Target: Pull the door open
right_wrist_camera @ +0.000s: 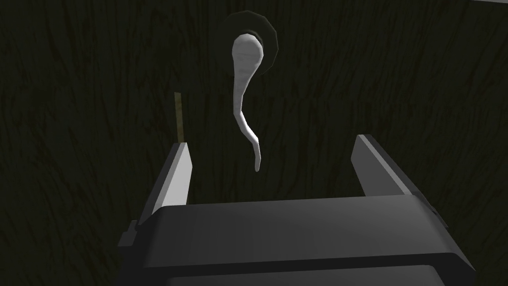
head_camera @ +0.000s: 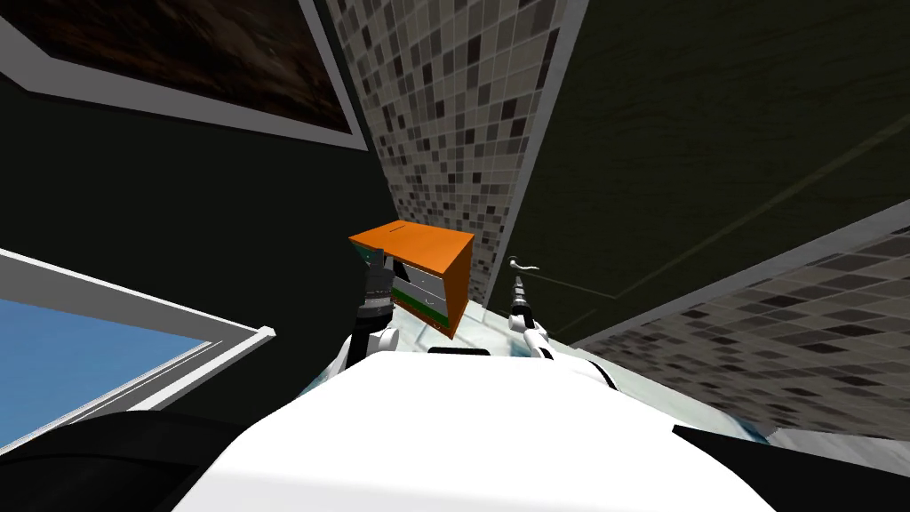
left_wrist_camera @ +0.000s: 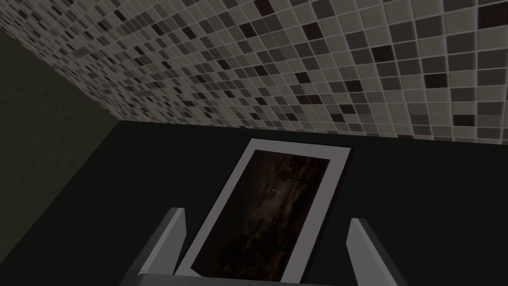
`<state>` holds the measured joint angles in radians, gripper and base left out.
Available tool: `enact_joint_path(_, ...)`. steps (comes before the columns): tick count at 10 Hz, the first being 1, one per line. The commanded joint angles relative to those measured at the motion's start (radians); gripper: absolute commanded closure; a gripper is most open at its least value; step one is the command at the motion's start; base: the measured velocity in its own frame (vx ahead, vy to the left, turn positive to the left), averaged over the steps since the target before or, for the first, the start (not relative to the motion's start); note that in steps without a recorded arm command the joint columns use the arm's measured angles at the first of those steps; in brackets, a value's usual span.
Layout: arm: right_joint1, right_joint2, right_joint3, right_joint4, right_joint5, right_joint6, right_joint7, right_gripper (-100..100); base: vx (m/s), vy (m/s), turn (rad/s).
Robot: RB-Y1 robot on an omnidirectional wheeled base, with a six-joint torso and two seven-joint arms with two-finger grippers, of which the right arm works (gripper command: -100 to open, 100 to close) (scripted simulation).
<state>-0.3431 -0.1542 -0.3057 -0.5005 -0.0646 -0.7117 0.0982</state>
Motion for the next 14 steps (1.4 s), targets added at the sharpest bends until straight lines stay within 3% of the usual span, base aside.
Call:
enact_joint_path(1, 0.004, -0.021, -0.015, 0.012, -0.01, -0.007, -0.008, -100, -0.01, 0.013, 0.282)
enact_joint_path(3, 0.018, -0.057, -0.039, 0.025, -0.026, -0.016, -0.023, -100, 0.045, -0.003, 0.288)
enact_joint_path(5, 0.018, -0.057, -0.039, 0.025, -0.026, -0.016, -0.023, -100, 0.043, -0.011, 0.021)
enact_joint_path(7, 0.031, -0.089, -0.062, 0.037, -0.041, -0.025, -0.036, -100, 0.079, -0.02, 0.159)
enact_joint_path(14, 0.042, -0.116, -0.08, 0.034, -0.054, -0.032, -0.048, -100, 0.106, -0.048, 0.019)
